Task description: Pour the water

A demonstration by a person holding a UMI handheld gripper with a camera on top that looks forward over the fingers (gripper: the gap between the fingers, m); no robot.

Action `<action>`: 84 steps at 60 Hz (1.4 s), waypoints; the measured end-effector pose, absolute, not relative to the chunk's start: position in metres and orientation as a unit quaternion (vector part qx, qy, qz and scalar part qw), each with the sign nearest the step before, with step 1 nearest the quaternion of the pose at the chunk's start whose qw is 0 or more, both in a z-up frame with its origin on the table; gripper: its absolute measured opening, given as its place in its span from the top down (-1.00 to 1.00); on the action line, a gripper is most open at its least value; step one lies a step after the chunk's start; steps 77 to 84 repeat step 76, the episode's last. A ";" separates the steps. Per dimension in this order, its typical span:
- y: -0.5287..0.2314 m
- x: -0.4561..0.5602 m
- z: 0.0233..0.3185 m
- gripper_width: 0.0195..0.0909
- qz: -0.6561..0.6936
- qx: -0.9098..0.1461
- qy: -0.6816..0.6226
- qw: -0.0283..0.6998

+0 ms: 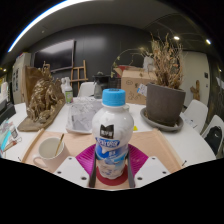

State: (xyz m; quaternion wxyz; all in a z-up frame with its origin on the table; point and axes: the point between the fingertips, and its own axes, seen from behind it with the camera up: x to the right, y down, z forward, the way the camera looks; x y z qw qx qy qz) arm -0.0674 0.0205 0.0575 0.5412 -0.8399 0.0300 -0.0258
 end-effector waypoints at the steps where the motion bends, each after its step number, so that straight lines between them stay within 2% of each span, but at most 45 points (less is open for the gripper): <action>1: 0.020 -0.068 0.057 0.27 -0.026 -0.840 0.032 0.540; 7: 0.015 -0.066 0.055 0.01 -0.030 -0.847 0.043 0.528; 9: 0.012 -0.064 0.054 -0.29 -0.029 -0.852 0.050 0.520; 12: 0.006 -0.066 0.059 -0.90 -0.025 -0.856 0.056 0.514; 15: -0.002 -0.068 0.065 -0.81 -0.023 -0.859 0.064 0.508; 26: -0.061 -0.085 0.116 -0.86 -0.040 -0.862 0.078 0.499; 36: -0.147 -0.120 0.167 -0.86 -0.046 -0.871 0.075 0.483; 48: -0.253 -0.161 0.210 -0.85 -0.061 -0.874 0.064 0.477; 64: -0.332 -0.191 0.225 -0.85 -0.084 -0.876 0.048 0.472; 84: -0.350 -0.199 0.228 -0.84 -0.092 -0.877 0.033 0.470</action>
